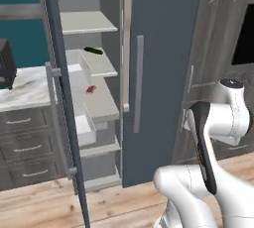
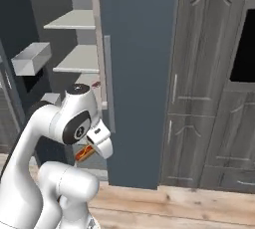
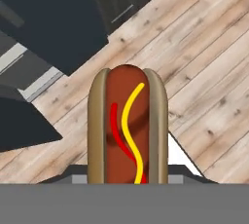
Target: Store the hot dog in the freezer for long-term storage. Close the freezer door after placing the cooked food.
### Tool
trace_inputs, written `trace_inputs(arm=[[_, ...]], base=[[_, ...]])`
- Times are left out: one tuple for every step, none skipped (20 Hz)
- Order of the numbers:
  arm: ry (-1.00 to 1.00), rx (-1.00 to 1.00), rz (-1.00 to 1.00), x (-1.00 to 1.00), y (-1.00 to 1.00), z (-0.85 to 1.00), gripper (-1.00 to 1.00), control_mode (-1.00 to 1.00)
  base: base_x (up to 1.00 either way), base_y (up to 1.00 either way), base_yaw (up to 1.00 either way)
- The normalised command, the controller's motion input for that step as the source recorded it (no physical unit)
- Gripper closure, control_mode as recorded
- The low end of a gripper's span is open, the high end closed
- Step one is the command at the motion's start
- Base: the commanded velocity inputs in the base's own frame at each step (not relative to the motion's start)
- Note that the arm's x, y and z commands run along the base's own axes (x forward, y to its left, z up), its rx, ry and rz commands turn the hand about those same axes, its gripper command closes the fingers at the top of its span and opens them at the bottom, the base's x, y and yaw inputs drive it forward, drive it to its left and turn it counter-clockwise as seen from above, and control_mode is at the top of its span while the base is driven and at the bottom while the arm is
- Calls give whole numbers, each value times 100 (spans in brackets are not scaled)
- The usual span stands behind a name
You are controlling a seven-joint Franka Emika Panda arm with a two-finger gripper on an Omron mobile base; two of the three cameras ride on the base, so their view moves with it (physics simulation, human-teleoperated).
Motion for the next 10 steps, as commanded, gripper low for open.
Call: trace_inputs(arm=[[0,0,0,0,0,0,100,100],[0,0,0,0,0,0,100,100],[0,0,0,0,0,0,100,100],[0,0,0,0,0,0,100,100],[0,0,0,0,0,0,100,100],[0,0,0,0,0,0,100,100],[0,0,0,0,0,0,100,100],[0,0,0,0,0,0,100,100],[0,0,0,0,0,0,100,100],[0,0,0,0,0,0,100,100]], base=[[42,-47,68],[36,-43,68],[35,-36,69],[37,-34,70],[36,-45,70],[31,-59,68],[41,-64,68],[33,-61,69],[27,-29,61],[28,-2,49]])
